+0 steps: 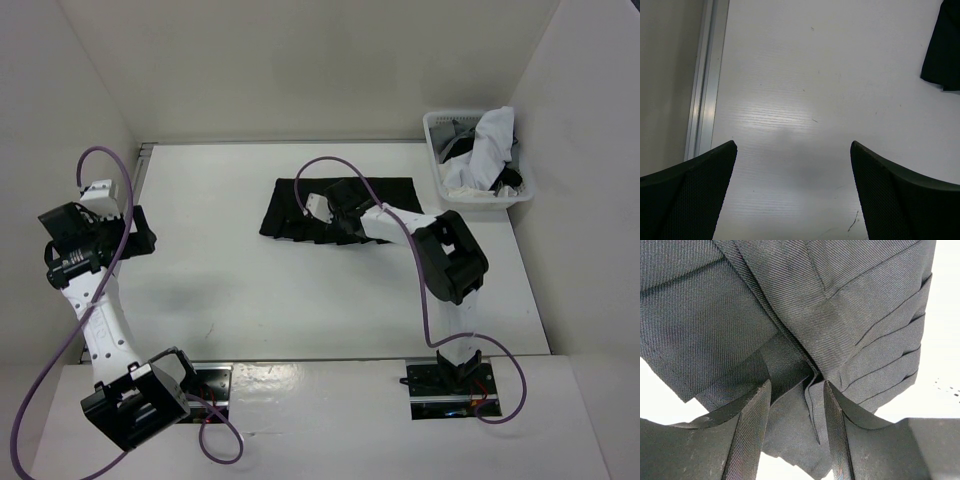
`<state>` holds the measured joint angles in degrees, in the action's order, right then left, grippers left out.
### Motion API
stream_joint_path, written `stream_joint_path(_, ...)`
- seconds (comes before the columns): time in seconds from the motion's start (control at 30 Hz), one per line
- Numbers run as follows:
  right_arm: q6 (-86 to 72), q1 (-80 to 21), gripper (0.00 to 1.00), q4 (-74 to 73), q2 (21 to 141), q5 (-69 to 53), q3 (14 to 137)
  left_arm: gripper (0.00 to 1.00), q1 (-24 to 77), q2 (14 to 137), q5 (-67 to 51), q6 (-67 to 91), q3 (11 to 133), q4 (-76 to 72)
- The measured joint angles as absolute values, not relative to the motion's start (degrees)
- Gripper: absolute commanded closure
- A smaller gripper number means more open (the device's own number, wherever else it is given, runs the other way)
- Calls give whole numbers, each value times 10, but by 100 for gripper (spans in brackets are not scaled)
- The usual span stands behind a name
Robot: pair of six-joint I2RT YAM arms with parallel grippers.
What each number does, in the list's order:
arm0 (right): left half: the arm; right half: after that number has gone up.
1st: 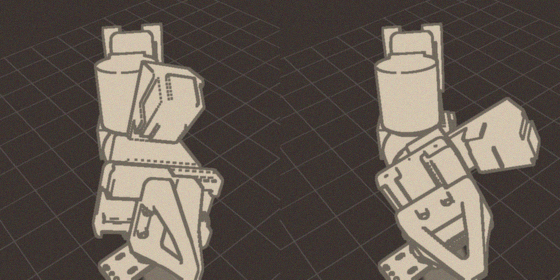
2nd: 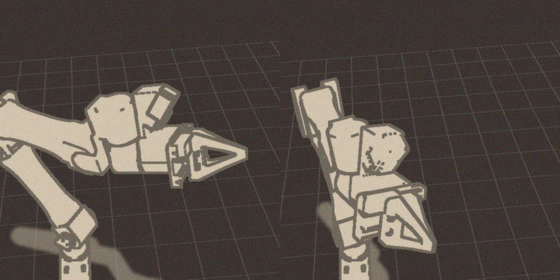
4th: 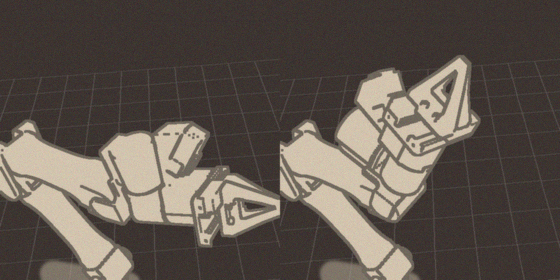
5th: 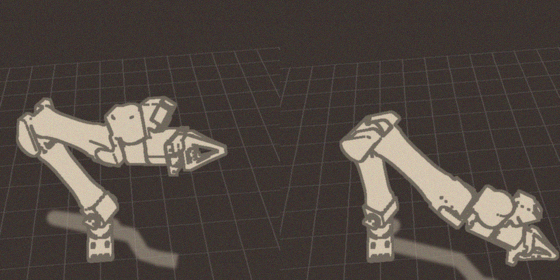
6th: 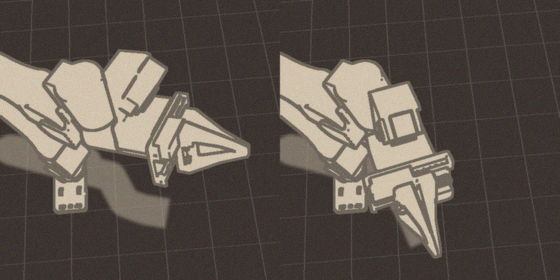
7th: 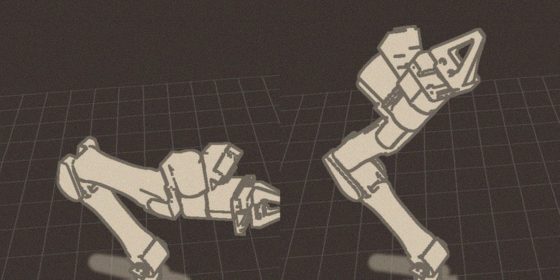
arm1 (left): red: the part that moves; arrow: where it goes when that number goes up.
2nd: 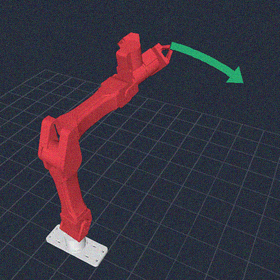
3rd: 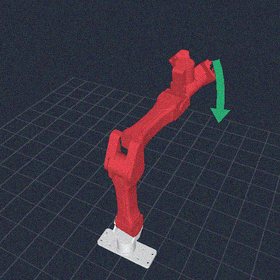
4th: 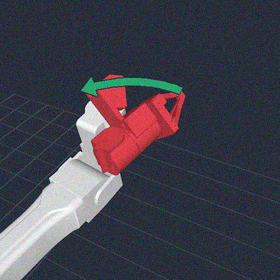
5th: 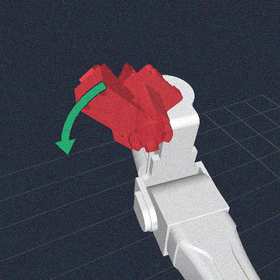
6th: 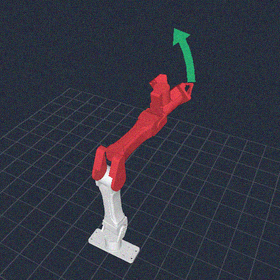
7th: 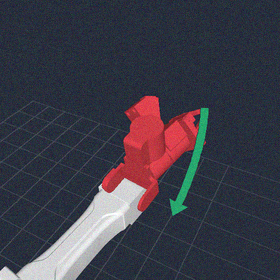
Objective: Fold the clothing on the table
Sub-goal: Fold the skirt
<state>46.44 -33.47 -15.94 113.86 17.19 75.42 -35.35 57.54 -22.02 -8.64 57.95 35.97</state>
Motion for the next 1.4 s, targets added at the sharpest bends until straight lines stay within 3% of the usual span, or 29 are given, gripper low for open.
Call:
stream_joint_path(0.43, 459, -331, 54, -158, 1139, 172, 754, 0, -354, 573, -225, -86, 580, 360)
stream_joint_path(0.77, 448, -331, 44, -153, 1148, 172, 768, 0, -354, 571, -227, -87, 580, 360)
stream_joint_path(1.1, 444, -331, 44, -148, 1157, 172, 781, 0, -359, 566, -229, -87, 580, 360)
stream_joint_path(1.3, 440, -331, 60, -145, 1157, 171, 788, 0, -359, 566, -229, -87, 580, 360)
stream_joint_path(1.4, 436, -331, 72, -145, 1157, 170, 793, 0, -359, 566, -232, -87, 580, 360)
